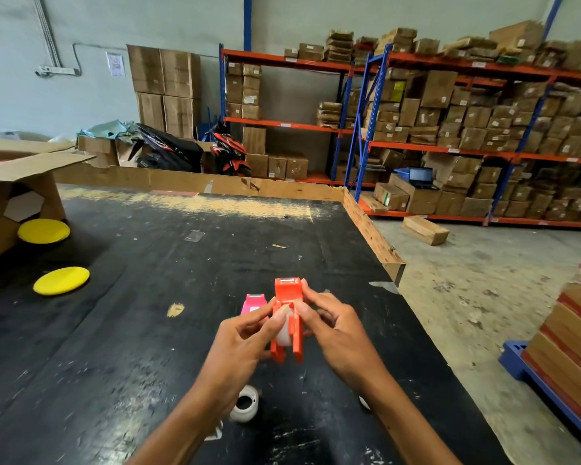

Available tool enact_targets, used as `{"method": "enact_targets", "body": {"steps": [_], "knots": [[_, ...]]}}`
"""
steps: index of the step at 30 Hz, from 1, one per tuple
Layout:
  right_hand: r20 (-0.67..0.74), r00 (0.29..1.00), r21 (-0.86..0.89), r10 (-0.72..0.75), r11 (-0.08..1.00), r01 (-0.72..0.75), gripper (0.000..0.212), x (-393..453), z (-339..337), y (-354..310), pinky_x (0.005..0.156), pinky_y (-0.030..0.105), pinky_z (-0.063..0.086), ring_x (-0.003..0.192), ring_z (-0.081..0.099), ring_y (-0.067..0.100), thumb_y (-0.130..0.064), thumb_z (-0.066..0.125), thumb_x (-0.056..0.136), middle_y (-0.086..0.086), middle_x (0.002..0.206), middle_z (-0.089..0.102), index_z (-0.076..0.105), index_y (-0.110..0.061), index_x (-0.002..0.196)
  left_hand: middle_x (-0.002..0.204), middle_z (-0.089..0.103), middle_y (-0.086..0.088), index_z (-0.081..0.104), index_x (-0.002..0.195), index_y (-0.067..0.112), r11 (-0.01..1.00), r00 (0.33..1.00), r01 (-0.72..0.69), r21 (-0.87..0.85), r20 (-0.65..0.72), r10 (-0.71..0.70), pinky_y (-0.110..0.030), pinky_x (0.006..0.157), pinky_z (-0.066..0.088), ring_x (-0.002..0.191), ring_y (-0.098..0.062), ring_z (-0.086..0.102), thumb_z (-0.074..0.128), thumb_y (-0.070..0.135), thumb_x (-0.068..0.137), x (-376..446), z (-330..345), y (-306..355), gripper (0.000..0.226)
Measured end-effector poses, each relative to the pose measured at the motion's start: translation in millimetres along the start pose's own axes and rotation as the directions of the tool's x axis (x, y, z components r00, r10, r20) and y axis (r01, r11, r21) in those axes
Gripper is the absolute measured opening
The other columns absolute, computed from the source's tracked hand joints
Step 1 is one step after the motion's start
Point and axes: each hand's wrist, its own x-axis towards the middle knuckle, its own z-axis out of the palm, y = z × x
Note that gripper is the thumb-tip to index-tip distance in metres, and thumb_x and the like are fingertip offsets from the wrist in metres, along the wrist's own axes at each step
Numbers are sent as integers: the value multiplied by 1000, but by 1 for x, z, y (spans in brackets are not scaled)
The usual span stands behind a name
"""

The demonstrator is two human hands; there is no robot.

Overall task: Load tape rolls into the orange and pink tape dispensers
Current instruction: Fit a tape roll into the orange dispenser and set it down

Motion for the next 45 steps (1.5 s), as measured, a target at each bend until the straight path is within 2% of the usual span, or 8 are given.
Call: {"method": "enact_targets", "body": {"steps": [4, 7, 16, 26, 31, 36, 41, 45], "knots": [[-62, 998, -70, -23, 997, 19, 41, 0, 0, 0, 94, 17, 49, 103, 59, 1, -30, 56, 92, -7, 113, 60, 50, -30, 133, 100, 78, -10, 71, 111, 22, 999, 999, 29, -34, -43, -30, -53, 87, 53, 95, -31, 70, 68, 44, 69, 1, -1, -2, 48], [-107, 988, -161, -108, 983, 90, 23, -2, -4, -8, 76, 5, 45, 91, 55, -3, -33, 60, 89, -8, 101, 56, 67, -34, 111, 93, 79, -4, 75, 99, 31, 999, 998, -16, -35, -66, 14, -44, 76, 59, 87, -21, 71, 71, 48, 58, 0, 0, -1, 44], [158, 985, -122, -65, 989, 85, 14, 0, -16, -23, 62, 9, 42, 65, 44, -2, -26, 71, 82, -1, 81, 50, 77, -22, 94, 99, 73, -23, 69, 115, 22, 996, 996, -69, 49, -50, 72, -39, 68, 59, 76, -15, 66, 67, 41, 68, -6, 1, -1, 51], [80, 986, -32, -145, 988, 148, 14, -3, -5, -25, 62, 17, 48, 71, 61, 13, -10, 68, 84, 20, 89, 69, 75, 0, 92, 100, 75, -17, 75, 104, 16, 938, 986, 163, -307, 37, -160, -28, 69, 56, 87, -18, 70, 54, 46, 83, -7, 12, -1, 42], [19, 993, -3, -112, 994, 113, 15, -5, -4, -23, 68, 44, 57, 81, 69, 35, -12, 69, 83, 20, 90, 73, 74, 1, 90, 105, 75, -15, 73, 108, 19, 915, 982, 184, -360, 95, -161, -36, 77, 60, 94, -27, 73, 59, 48, 79, -6, 15, -4, 44], [-15, 984, -94, -180, 980, 178, 11, -2, -9, -27, 64, 27, 55, 75, 67, 21, -15, 72, 81, 11, 85, 73, 76, -6, 88, 82, 73, -9, 74, 100, 21, 946, 984, 177, -272, 82, -161, -29, 55, 53, 66, -19, 69, 58, 58, 79, -8, 17, -6, 45], [-43, 984, -119, -170, 979, 164, 11, 8, -16, -31, 68, 28, 54, 79, 67, 18, -20, 71, 82, 6, 82, 74, 77, -10, 85, 77, 72, -9, 75, 92, 22, 961, 987, 160, -226, 66, -149, -26, 52, 52, 62, -16, 65, 58, 64, 73, -11, 19, -7, 49], [-49, 991, -61, -124, 991, 121, 9, 15, -20, -32, 51, 8, 45, 62, 63, 1, -19, 71, 82, -10, 63, 72, 77, -14, 78, 81, 71, -9, 74, 96, 22, 959, 989, 148, -241, 59, -138, -24, 49, 52, 63, -13, 66, 55, 57, 77, -13, 18, -6, 44]]}}
